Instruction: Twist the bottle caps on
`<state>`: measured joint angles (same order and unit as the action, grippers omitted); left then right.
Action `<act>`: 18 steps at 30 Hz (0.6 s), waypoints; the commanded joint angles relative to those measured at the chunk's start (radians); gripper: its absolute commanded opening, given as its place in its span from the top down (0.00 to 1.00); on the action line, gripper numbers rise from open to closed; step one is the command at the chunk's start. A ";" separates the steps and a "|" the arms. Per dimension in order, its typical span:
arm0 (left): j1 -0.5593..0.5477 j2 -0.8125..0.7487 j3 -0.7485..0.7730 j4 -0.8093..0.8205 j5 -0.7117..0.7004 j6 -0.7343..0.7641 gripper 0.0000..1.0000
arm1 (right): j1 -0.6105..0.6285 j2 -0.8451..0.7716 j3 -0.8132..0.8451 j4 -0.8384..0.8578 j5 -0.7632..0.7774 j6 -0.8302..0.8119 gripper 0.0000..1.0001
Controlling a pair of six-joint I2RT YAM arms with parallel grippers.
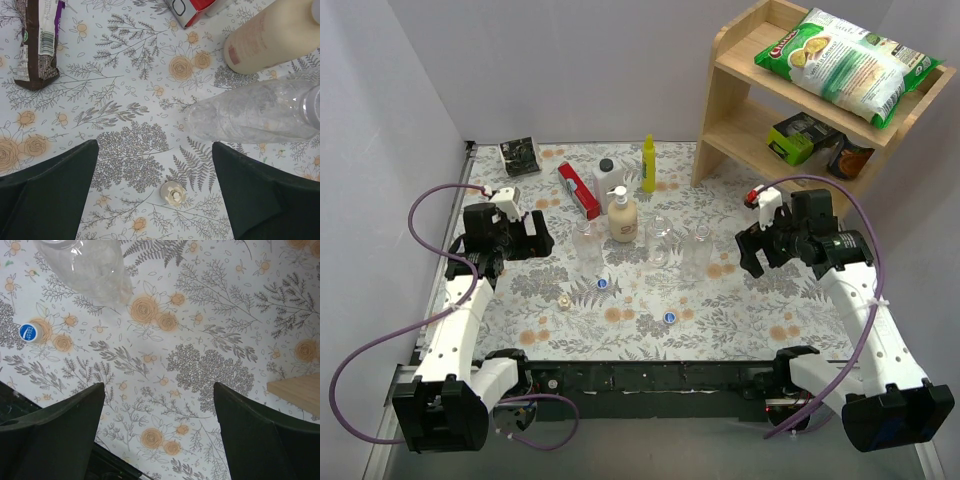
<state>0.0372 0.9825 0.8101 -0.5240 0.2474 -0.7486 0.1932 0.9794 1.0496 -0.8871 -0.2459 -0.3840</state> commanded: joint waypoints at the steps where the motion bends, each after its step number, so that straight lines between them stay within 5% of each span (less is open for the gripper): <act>1: 0.004 0.007 0.026 -0.007 -0.020 -0.005 0.02 | 0.005 -0.005 0.084 0.103 -0.013 -0.039 0.04; 6: 0.012 0.018 0.070 -0.005 0.019 -0.054 0.02 | 0.005 -0.027 0.073 0.186 -0.162 -0.055 0.02; 10: 0.027 0.019 0.109 -0.005 0.053 -0.060 0.02 | 0.008 0.082 0.148 0.105 -0.410 -0.136 0.17; 18: 0.043 0.008 0.109 -0.021 0.139 -0.032 0.02 | 0.028 0.122 0.168 0.163 -0.464 -0.184 0.16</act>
<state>0.0696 1.0080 0.8993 -0.5259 0.3138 -0.7895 0.2035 1.1194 1.1988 -0.7815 -0.6292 -0.5323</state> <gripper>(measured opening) 0.982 0.833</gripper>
